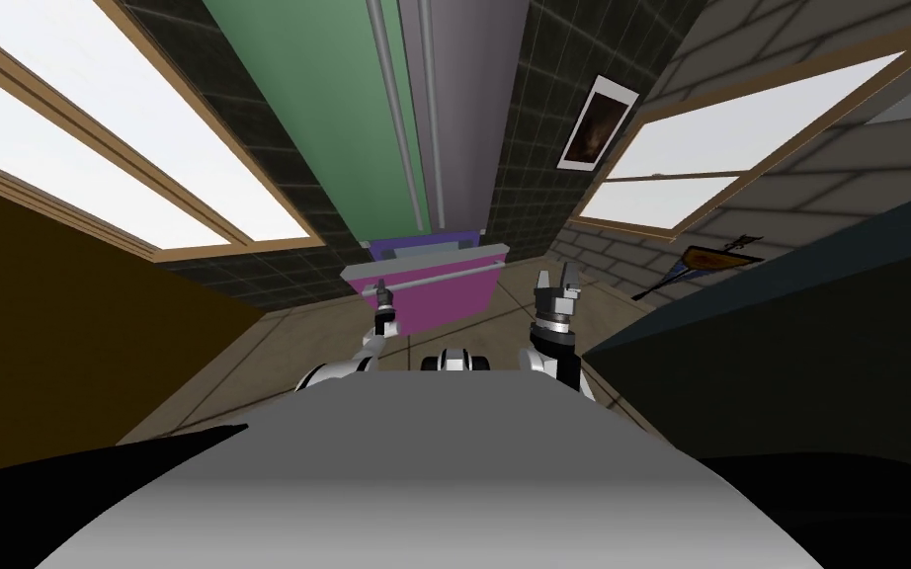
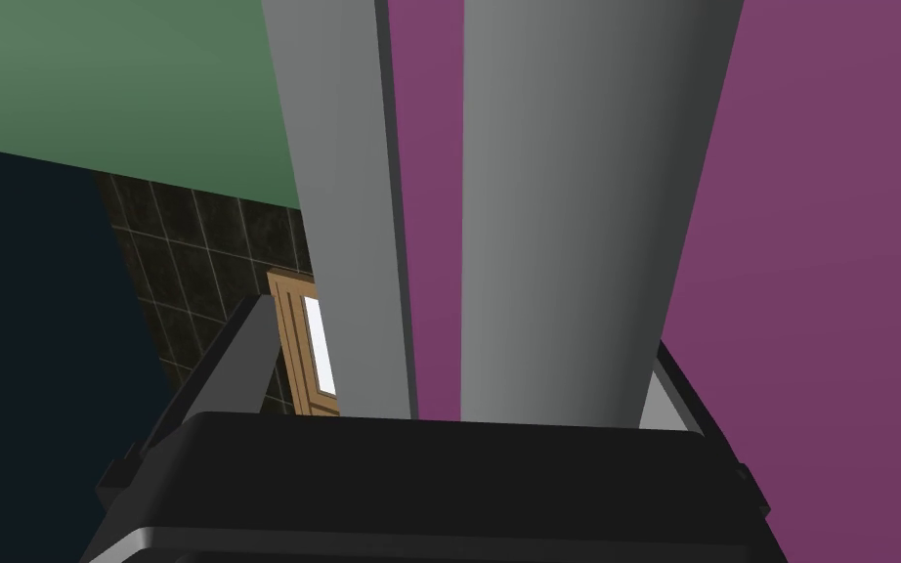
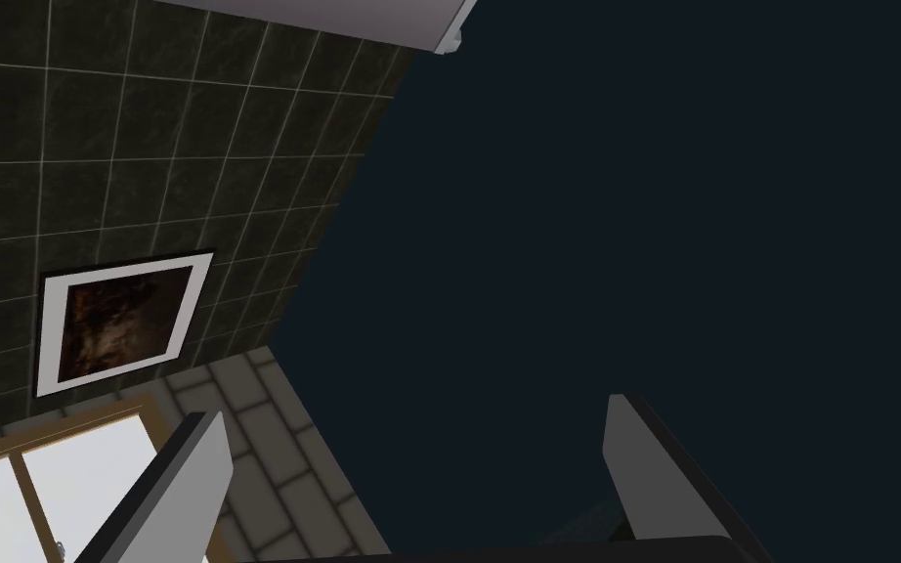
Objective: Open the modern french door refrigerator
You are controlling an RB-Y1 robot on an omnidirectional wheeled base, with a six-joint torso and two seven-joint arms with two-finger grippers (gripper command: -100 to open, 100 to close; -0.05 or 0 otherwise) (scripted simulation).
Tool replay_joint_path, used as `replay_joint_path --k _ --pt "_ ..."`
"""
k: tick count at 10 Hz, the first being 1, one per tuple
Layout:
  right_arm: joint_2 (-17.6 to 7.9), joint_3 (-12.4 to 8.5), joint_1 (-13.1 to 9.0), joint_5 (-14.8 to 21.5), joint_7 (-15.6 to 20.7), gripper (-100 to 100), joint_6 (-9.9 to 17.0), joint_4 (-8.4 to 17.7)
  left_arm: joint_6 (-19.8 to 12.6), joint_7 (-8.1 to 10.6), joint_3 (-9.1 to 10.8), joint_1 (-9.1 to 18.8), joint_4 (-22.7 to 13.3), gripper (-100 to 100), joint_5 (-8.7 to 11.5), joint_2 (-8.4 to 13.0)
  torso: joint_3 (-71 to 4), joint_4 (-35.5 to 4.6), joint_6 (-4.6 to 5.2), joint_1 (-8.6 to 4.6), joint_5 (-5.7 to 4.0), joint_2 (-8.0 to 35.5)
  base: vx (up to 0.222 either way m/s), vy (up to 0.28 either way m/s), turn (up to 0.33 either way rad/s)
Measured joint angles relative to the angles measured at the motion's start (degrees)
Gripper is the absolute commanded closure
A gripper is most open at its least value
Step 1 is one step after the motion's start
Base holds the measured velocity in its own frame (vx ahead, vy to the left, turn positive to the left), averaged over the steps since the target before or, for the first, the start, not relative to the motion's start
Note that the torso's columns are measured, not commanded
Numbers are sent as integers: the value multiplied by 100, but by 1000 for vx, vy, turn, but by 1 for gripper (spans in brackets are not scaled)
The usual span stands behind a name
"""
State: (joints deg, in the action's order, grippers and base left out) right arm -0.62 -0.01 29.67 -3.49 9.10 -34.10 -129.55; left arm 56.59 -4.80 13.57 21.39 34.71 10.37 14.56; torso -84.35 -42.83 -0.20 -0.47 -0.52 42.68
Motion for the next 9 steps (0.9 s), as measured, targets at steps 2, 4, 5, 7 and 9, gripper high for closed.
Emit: replay_joint_path --k 2,4,5,7,9 --pt "0 0 0 0 0 0 0 0 -58 -44 123 98 -83 -100 59 49 11 -7 21 -4 1 18 -40 2 -43" --pt "0 0 0 0 0 0 0 0 -41 -27 125 157 -234 0 61 70 7 8 13 8 13 10 0 0 0" --pt "0 0 0 0 0 0 0 0 -59 -27 122 138 -249 0 62 59 0 18 17 17 21 -1 0 0 0" --pt "0 0 0 0 0 0 0 0 -82 -25 120 113 -274 0 62 45 -10 32 20 30 33 -19 0 0 0" --pt "0 0 1 0 0 0 0 0 -95 -24 118 98 -288 0 63 36 -16 42 20 37 41 -29 0 0 0"
